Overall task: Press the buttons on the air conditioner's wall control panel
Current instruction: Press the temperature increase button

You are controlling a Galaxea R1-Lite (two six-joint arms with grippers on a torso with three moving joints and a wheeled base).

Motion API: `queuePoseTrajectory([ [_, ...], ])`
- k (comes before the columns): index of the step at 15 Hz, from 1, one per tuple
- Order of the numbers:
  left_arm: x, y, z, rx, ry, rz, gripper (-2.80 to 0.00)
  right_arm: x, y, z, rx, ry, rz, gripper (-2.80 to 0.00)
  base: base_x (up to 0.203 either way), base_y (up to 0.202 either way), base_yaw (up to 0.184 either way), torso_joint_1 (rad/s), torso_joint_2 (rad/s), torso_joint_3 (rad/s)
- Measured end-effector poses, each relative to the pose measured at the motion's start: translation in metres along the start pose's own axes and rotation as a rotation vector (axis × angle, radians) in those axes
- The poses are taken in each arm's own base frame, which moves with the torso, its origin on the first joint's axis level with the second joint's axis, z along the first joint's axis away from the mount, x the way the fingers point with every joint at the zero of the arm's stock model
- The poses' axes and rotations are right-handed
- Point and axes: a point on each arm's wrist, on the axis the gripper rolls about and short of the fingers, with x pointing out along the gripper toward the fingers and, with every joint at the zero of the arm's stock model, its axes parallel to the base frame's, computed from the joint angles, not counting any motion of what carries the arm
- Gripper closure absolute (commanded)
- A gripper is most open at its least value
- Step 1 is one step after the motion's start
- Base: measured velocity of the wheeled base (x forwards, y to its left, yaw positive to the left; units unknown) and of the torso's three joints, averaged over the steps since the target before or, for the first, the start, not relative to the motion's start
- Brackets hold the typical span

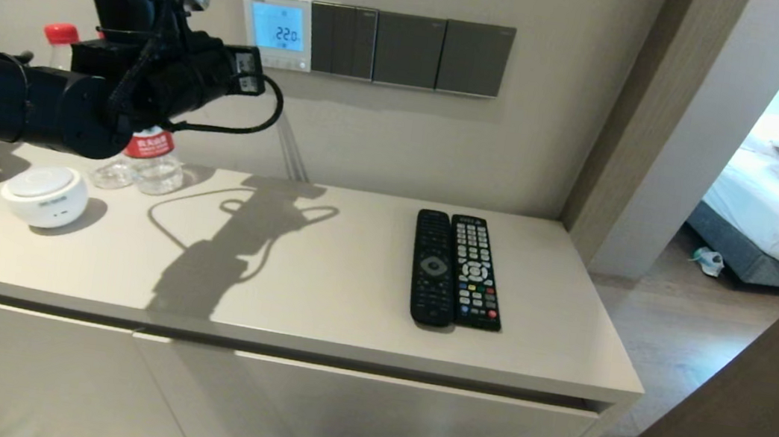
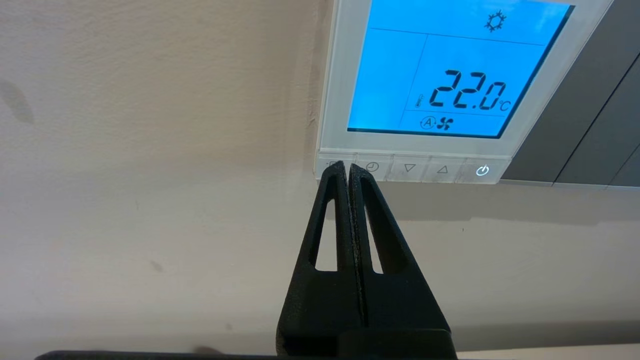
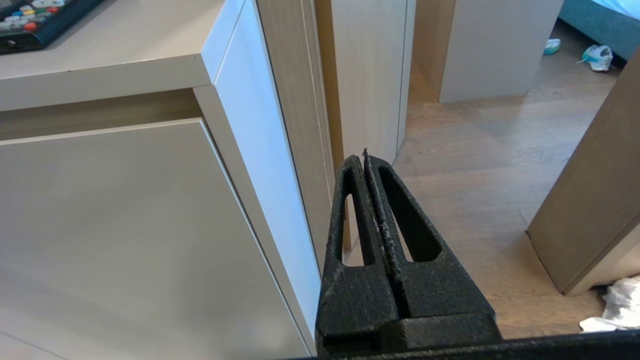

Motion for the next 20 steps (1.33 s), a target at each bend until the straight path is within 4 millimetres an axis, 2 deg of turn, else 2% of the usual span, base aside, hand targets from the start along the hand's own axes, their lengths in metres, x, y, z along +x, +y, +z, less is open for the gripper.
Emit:
queuePoseTrajectory([
  [20,0.015,0.009,-0.01,0.009,0.014,0.023,0.0,0.0,0.0,0.0,0.0,0.0,0.0,0.0,0.0,0.0,0.0,0.0,0.0,0.0],
])
